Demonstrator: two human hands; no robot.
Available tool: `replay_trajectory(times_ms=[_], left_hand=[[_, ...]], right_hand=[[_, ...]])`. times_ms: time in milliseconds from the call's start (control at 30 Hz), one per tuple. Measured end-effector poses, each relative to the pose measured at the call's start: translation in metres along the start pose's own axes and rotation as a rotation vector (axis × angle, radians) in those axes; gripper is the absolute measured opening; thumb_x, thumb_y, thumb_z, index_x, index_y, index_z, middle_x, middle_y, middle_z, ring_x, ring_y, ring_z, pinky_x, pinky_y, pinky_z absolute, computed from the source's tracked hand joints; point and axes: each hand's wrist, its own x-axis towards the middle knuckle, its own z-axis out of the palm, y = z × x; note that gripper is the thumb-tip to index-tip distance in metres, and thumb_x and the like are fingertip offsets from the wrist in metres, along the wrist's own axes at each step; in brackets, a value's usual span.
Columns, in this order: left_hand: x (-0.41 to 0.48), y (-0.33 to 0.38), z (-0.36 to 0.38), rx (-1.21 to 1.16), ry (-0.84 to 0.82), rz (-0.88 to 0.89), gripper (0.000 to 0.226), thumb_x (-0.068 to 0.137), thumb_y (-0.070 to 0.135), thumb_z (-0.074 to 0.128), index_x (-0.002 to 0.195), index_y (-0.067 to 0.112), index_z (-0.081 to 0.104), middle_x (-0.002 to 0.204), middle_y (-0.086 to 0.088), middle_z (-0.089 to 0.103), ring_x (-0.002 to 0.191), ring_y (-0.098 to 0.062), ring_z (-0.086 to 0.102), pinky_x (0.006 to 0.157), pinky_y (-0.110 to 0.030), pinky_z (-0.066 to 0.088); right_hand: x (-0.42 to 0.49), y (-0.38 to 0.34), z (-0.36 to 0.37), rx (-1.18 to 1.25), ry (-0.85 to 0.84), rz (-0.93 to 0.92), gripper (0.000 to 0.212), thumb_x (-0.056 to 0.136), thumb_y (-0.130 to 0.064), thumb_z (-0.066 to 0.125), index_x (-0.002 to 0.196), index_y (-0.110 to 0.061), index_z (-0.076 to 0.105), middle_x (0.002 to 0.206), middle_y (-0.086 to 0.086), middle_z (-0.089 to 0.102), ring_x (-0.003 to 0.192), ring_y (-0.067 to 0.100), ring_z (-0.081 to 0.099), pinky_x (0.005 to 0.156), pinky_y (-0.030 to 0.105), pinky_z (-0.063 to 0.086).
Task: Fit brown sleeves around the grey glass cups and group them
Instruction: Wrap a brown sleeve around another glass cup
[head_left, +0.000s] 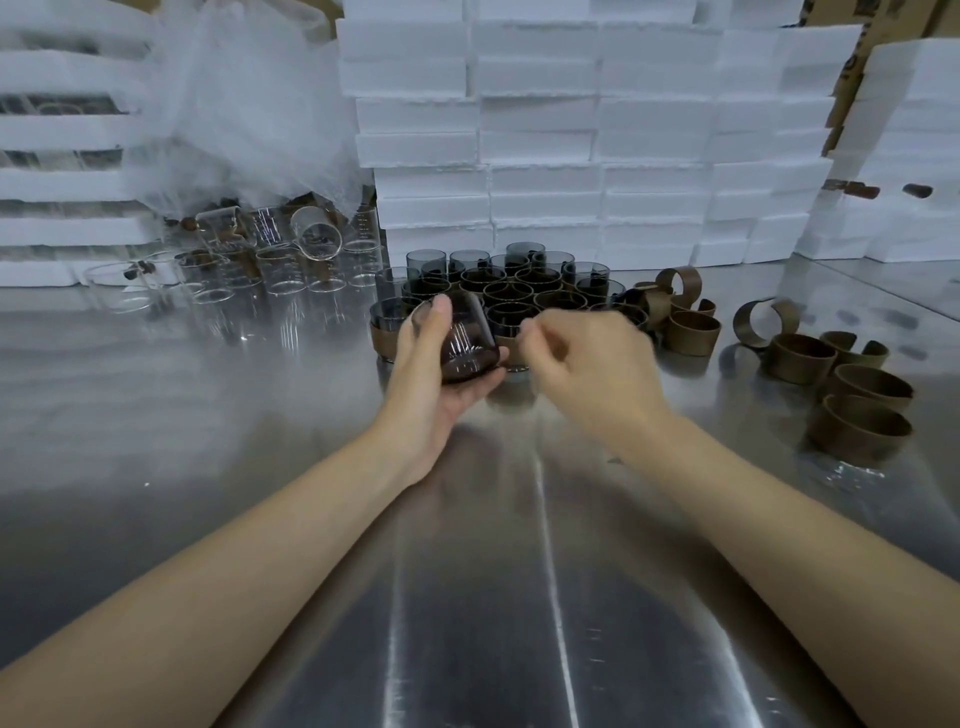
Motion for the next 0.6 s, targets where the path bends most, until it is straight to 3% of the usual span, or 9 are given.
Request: replay_trajectory(times_ms=[100, 167, 233, 333, 433, 533, 600], left_hand=[[-0.002, -0.002, 0.003, -0.102, -0.005, -0.062, 0.025, 0.1, 0.045, 0.046, 0.111, 0.025, 0.055, 0.088, -0.006, 0.074, 0.079, -0.032, 0.073, 0.063, -0.033, 0.059], [-0.002, -0.004, 0.006, -0.19, 0.013, -0.115, 0.029, 0.1, 0.047, 0.041, 0.112, 0.027, 0.058, 0.084, -0.006, 0.076, 0.074, -0.036, 0.073, 0.058, -0.035, 0.059], [0.001, -0.004, 0.005, -0.212, 0.044, -0.165, 0.036, 0.099, 0.051, 0.039, 0.113, 0.027, 0.06, 0.097, -0.01, 0.073, 0.073, -0.038, 0.073, 0.055, -0.035, 0.058], [0.0, -0.003, 0.002, -0.138, -0.027, -0.278, 0.059, 0.087, 0.06, 0.05, 0.127, 0.016, 0.054, 0.115, -0.018, 0.066, 0.088, -0.039, 0.072, 0.061, -0.034, 0.059], [-0.002, -0.002, -0.001, -0.055, -0.167, -0.284, 0.081, 0.069, 0.05, 0.073, 0.134, 0.013, 0.043, 0.131, -0.019, 0.057, 0.1, -0.035, 0.07, 0.071, -0.032, 0.058], [-0.004, -0.005, -0.001, 0.017, -0.229, -0.234, 0.084, 0.068, 0.025, 0.079, 0.139, 0.022, 0.034, 0.134, -0.015, 0.052, 0.095, -0.032, 0.072, 0.073, -0.029, 0.058], [-0.005, -0.007, 0.0, 0.048, -0.233, -0.215, 0.085, 0.068, 0.024, 0.076, 0.138, 0.031, 0.029, 0.134, -0.01, 0.048, 0.093, -0.033, 0.072, 0.073, -0.03, 0.059]], right_hand=[[0.013, 0.015, -0.02, -0.086, 0.234, 0.117, 0.029, 0.093, -0.035, 0.038, 0.071, -0.019, 0.049, 0.067, -0.004, 0.052, 0.063, 0.025, 0.045, 0.055, 0.031, 0.023], [0.02, 0.039, -0.029, -0.177, 0.24, 0.254, 0.019, 0.093, -0.025, 0.041, 0.094, -0.017, 0.058, 0.096, 0.005, 0.057, 0.075, 0.029, 0.049, 0.061, 0.031, 0.025], [0.024, 0.063, -0.036, -0.271, 0.086, 0.476, 0.031, 0.091, -0.017, 0.047, 0.12, -0.011, 0.052, 0.123, 0.014, 0.048, 0.101, 0.036, 0.053, 0.071, 0.036, 0.032], [0.023, 0.088, -0.046, -0.375, -0.266, 0.783, 0.046, 0.09, -0.02, 0.048, 0.133, -0.006, 0.041, 0.138, 0.023, 0.034, 0.125, 0.042, 0.038, 0.088, 0.046, 0.038], [0.018, 0.099, -0.048, -0.394, -0.456, 0.863, 0.046, 0.092, -0.018, 0.046, 0.134, -0.003, 0.04, 0.139, 0.026, 0.036, 0.126, 0.043, 0.034, 0.098, 0.048, 0.037], [0.015, 0.103, -0.042, -0.357, -0.464, 0.78, 0.033, 0.091, -0.015, 0.05, 0.121, -0.001, 0.052, 0.117, 0.021, 0.053, 0.107, 0.039, 0.049, 0.087, 0.043, 0.045], [0.015, 0.099, -0.04, -0.358, -0.401, 0.716, 0.028, 0.089, -0.017, 0.054, 0.113, -0.003, 0.057, 0.105, 0.018, 0.056, 0.096, 0.036, 0.052, 0.078, 0.04, 0.046]])
